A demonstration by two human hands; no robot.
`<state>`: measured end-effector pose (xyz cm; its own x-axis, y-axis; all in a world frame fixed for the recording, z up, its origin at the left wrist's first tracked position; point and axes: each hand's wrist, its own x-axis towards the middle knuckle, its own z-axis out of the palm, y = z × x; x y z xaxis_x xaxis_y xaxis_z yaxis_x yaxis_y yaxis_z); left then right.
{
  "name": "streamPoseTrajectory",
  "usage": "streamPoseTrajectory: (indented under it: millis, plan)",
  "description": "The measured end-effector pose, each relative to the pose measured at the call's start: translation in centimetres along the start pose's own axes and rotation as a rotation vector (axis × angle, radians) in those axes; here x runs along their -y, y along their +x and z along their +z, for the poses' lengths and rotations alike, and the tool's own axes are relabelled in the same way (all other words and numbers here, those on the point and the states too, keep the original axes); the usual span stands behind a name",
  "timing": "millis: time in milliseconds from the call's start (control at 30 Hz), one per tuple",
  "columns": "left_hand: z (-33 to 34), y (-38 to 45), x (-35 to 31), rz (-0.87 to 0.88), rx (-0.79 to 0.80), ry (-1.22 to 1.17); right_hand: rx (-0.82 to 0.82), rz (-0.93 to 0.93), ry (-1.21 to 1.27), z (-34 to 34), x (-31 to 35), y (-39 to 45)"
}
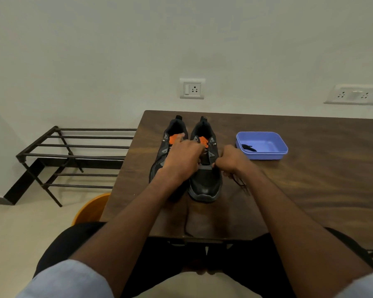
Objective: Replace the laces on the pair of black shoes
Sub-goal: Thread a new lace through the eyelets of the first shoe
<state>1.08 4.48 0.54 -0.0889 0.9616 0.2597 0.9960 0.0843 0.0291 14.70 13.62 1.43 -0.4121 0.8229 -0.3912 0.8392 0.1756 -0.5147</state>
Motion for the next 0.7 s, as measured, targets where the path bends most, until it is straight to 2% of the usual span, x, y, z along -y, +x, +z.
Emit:
streamPoseTrajectory:
  millis: [133,200,267,333,367,433,533,633,700]
  plan:
    - [-0.9,-0.2,0.7,-0.221,0.247,-0.129,0.150,0.099,0.091,-1.0,0.7,-1.4]
    - [-2.2,-0.2,1.3,-0.289,0.302,-0.265,0.203,0.110,0.179,-1.8,1.6,-2.5]
    - [-4.2,-0.3,1.6,-0.348,0.245,-0.607,0.183,0.035,0.301,-2.8,2.7,-3.7]
    - [-6.9,-0.5,1.4,-0.376,0.125,-1.060,0.129,-0.107,0.465,-4.1,3.8,-5.0]
    - [-8.1,-0.5,1.3,-0.353,0.045,-1.233,0.098,-0.183,0.552,-4.7,4.2,-5.7]
    - [-10.1,-0.3,0.9,-0.266,-0.094,-1.430,0.041,-0.338,0.695,-5.8,4.8,-6.9]
    - [-12.3,0.0,0.1,-0.117,-0.266,-1.455,-0.009,-0.526,0.775,-7.0,5.2,-8.5]
    - [-14.0,0.0,-0.4,0.021,-0.435,-1.298,-0.060,-0.659,0.747,-7.8,5.4,-9.8]
    - [-14.6,0.2,-0.4,0.041,-0.537,-1.170,-0.082,-0.707,0.740,-8.2,5.4,-10.0]
